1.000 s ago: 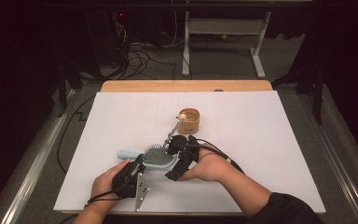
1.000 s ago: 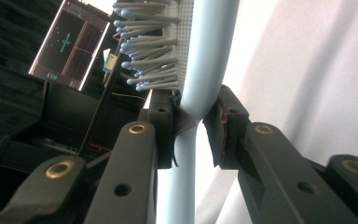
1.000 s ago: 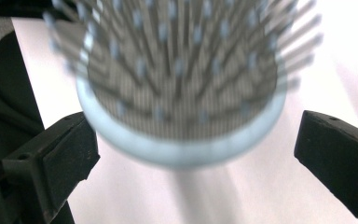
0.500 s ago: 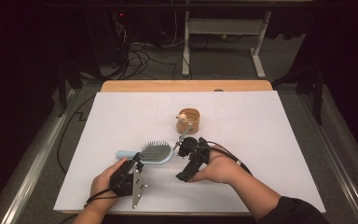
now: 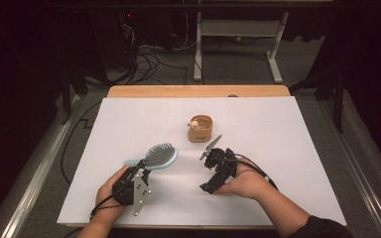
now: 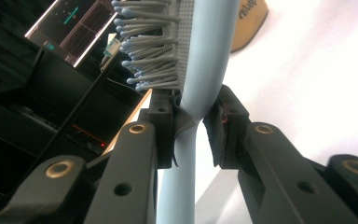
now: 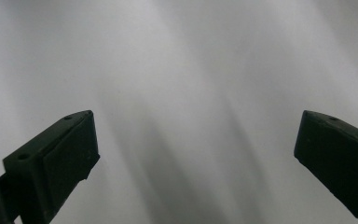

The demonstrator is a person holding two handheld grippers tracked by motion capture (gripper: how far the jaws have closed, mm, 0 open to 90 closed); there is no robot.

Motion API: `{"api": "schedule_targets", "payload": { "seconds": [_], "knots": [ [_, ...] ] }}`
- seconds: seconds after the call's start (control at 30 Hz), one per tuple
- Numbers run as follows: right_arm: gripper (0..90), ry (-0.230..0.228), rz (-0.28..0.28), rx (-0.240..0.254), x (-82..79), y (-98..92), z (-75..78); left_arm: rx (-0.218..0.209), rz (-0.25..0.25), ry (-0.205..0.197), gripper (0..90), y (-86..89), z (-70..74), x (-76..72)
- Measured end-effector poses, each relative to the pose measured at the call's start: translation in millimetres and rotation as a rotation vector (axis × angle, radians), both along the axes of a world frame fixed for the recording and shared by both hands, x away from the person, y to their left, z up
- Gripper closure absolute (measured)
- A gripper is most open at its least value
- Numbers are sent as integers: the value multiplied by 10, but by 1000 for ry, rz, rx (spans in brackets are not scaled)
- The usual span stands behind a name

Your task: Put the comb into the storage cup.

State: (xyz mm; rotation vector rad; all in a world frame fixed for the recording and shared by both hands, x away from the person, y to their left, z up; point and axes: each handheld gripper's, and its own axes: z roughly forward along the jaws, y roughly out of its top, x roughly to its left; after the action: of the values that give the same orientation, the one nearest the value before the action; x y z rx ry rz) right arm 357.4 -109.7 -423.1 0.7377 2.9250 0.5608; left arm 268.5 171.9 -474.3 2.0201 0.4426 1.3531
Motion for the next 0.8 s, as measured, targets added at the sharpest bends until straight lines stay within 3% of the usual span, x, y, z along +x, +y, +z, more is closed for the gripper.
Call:
{"api": "schedule_targets", "payload": {
  "seconds": [0.5,0.8],
  "knots": [
    [1,8,-50,-52,-7,-383,-145,-112,14,32,733,78,58,32],
    [1,14,-69,-96,-40,-629,-195,-139,24,39,733,114,73,44]
  ]
}}
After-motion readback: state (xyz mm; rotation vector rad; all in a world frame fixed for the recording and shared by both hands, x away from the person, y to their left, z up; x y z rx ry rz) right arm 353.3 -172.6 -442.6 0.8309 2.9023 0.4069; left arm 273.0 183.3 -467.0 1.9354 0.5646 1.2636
